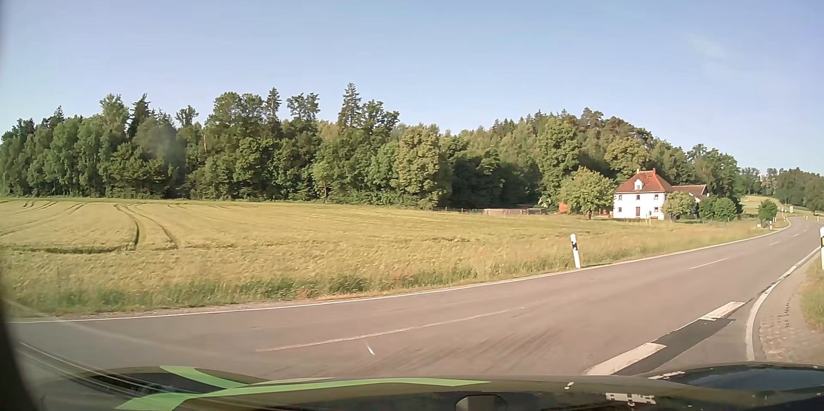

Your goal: Follow the waypoints while adhering to traffic rules and regulations

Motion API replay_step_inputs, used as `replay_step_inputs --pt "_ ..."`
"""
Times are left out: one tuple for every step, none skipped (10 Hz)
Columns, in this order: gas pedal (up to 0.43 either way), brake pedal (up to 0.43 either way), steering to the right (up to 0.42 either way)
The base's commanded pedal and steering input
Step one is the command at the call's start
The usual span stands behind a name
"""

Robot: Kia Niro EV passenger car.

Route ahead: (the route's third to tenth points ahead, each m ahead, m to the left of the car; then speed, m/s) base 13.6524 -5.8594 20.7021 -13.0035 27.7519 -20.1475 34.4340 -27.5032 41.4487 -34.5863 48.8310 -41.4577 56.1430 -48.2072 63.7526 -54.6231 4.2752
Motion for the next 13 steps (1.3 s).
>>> replay_step_inputs --pt "0.390 0.000 0.303" --pt "0.390 0.000 0.302" --pt "0.390 0.000 0.302" --pt "0.390 0.000 0.304" --pt "0.390 0.000 0.308" --pt "0.390 0.000 0.315" --pt "0.390 0.000 0.321" --pt "0.390 0.000 0.321" --pt "0.390 0.000 0.316" --pt "0.390 0.000 0.306" --pt "0.390 0.000 0.299" --pt "0.390 0.000 0.293" --pt "0.390 0.000 0.283"
